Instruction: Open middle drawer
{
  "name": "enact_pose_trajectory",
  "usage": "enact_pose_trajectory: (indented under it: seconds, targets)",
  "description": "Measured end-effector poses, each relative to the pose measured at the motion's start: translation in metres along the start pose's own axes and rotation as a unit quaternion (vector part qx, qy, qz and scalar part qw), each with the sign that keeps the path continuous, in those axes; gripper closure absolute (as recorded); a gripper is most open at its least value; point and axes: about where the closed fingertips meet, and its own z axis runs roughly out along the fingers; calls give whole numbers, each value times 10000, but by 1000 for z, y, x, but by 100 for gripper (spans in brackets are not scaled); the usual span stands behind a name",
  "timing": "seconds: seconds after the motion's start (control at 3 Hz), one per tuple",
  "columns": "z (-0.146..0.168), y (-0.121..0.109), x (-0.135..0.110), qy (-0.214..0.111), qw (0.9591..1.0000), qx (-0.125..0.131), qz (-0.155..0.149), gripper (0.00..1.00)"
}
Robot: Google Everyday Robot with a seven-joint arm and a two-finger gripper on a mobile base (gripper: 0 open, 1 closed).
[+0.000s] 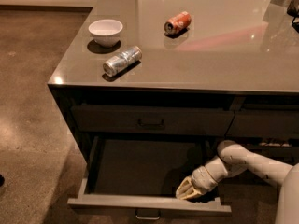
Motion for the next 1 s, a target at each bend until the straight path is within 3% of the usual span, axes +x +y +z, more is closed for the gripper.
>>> enact_pose_trajectory:
  seconds: [0.33, 0.67, 1.0]
  targets:
    - [5, 23, -9, -279, 9994, -220, -9, 100]
    - [-9, 37, -21, -386, 9988, 149, -257, 100]
    - [-41, 29, -30, -123, 9911, 1224, -500, 100]
